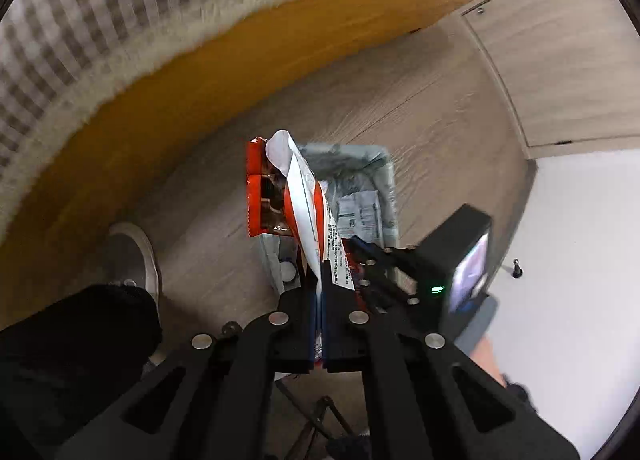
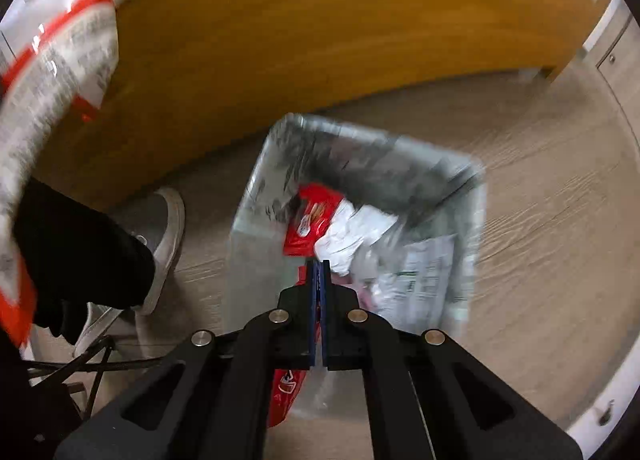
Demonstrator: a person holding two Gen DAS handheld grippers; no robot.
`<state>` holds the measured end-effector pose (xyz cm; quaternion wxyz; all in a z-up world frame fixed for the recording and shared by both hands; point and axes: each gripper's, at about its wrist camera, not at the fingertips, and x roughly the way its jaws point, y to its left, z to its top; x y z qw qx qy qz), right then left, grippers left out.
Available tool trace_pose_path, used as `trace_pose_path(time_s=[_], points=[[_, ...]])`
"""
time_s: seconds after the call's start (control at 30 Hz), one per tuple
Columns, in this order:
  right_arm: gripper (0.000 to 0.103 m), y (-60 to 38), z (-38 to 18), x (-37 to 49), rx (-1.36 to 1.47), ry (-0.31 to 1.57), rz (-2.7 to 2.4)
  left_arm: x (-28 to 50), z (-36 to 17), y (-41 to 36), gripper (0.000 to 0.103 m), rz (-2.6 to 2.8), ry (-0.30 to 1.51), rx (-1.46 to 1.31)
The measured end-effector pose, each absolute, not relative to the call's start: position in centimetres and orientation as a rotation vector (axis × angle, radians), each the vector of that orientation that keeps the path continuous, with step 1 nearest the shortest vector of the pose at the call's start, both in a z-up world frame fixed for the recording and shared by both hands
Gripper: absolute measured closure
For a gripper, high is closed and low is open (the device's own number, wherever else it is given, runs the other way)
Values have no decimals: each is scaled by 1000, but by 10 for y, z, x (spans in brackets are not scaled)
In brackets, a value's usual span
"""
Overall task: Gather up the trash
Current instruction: 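Open both tools over the wastebasket to drop the wrappers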
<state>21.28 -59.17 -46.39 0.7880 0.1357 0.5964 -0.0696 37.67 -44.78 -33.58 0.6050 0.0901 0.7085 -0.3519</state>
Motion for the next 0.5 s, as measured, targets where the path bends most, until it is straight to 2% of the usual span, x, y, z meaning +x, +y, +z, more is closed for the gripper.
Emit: trace_pose_path(time_s=[0.1,0.17,0.3,0.5], points=[[99,-591,-507,212,428,1324,-84,375,-364,-459,103,-786,1698,218],[73,-601,-525,208,568,1348,-52,370,-378,-465,103,-776,1717,237],[46,-627,-498,180,678,1166,-91,358,-405,-481,103,-780,1742,304],[46,-671,-455,138,638,1094,-314,342,-429,-510,103,-758,1769,357]])
